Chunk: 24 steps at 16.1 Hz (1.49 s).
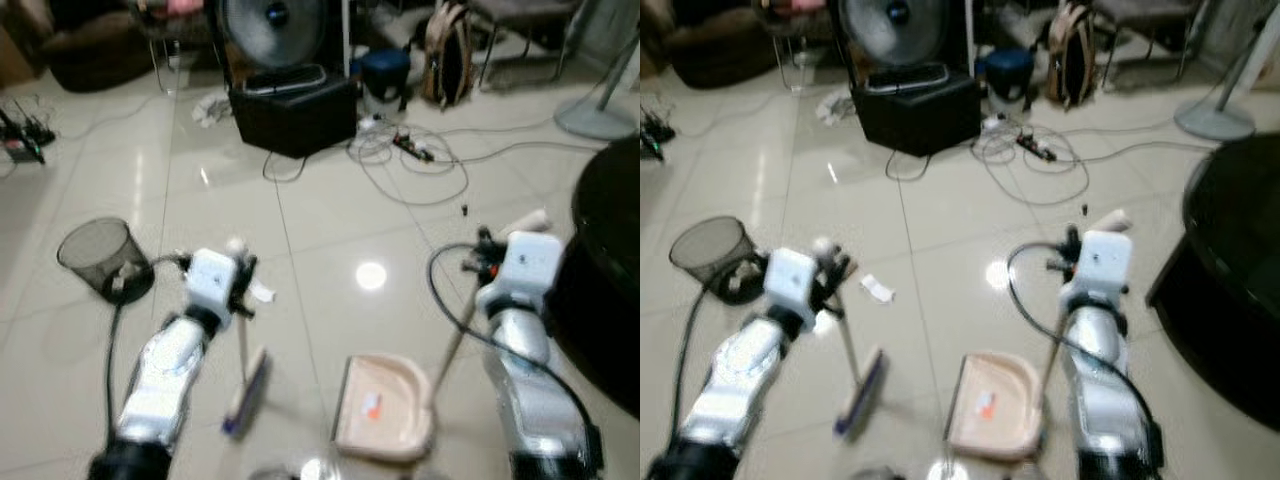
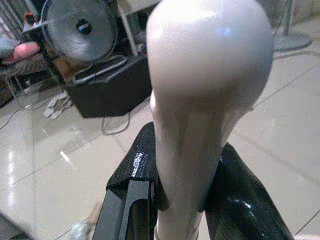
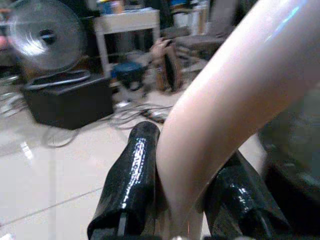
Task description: Sweep floor
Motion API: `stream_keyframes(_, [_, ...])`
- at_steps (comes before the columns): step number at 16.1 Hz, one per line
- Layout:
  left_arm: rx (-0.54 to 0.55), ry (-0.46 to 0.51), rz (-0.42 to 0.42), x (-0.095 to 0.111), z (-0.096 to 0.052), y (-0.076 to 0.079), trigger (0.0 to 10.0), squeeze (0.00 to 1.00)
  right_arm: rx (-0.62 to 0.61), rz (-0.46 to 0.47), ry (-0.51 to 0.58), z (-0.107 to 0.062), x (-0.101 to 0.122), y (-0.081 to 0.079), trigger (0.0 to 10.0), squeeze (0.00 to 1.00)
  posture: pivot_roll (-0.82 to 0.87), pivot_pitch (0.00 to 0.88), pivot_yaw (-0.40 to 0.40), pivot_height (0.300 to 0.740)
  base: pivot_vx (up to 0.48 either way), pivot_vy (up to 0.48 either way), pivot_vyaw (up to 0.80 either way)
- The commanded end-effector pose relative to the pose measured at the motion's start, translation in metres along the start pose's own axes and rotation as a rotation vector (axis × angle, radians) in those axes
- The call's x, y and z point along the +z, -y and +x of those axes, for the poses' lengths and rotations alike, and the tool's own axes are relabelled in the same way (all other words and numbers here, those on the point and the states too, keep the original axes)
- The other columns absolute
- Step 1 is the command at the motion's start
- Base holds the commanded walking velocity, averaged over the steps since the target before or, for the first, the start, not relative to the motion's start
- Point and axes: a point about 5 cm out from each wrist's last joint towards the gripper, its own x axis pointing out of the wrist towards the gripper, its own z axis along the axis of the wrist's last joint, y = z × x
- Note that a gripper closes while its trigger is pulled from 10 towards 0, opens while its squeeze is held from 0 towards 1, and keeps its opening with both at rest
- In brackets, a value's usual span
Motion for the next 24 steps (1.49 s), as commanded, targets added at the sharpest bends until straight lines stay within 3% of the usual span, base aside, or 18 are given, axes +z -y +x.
stream_keyframes(1, [0.029, 0.045, 0.025, 0.011, 0.001, -0.008, 10.0, 0.00, 0.015, -0.009, 0.054, 0.001, 0.010, -0.004, 10.0, 0.00, -0.01, 0.054, 0.113, 0.740, 0.000, -0.386, 0.00])
stream_keyframes(5, [0.044, 0.053, 0.023, 0.012, 0.001, -0.008, 10.0, 0.00, 0.025, -0.037, 0.057, 0.000, 0.009, -0.005, 10.0, 0.00, 0.00, 0.060, 0.105, 0.740, 0.000, -0.379, 0.00])
stream_keyframes(7, [0.142, 0.112, 0.041, 0.021, 0.005, -0.013, 10.0, 0.00, 0.030, -0.040, 0.058, 0.000, 0.009, -0.005, 10.0, 0.00, 0.00, 0.056, 0.100, 0.740, 0.000, 0.000, 0.00])
stream_keyframes(13, [0.090, 0.169, 0.029, 0.034, 0.013, -0.005, 10.0, 0.00, 0.001, -0.060, 0.058, 0.001, 0.007, -0.006, 10.0, 0.00, 0.01, 0.058, 0.109, 0.740, 0.000, 0.000, 0.00])
stream_keyframes(18, [0.090, 0.161, 0.015, 0.033, 0.015, -0.004, 10.0, 0.00, -0.007, -0.077, 0.056, 0.003, 0.006, -0.003, 10.0, 0.00, 0.01, 0.064, 0.110, 0.740, 0.000, 0.000, 0.00])
stream_keyframes(24, [0.090, 0.085, 0.010, 0.022, 0.022, -0.006, 10.0, 0.00, -0.026, -0.194, 0.061, 0.009, -0.011, 0.010, 10.0, 0.00, 0.03, 0.088, 0.125, 0.740, 0.000, 0.000, 0.00])
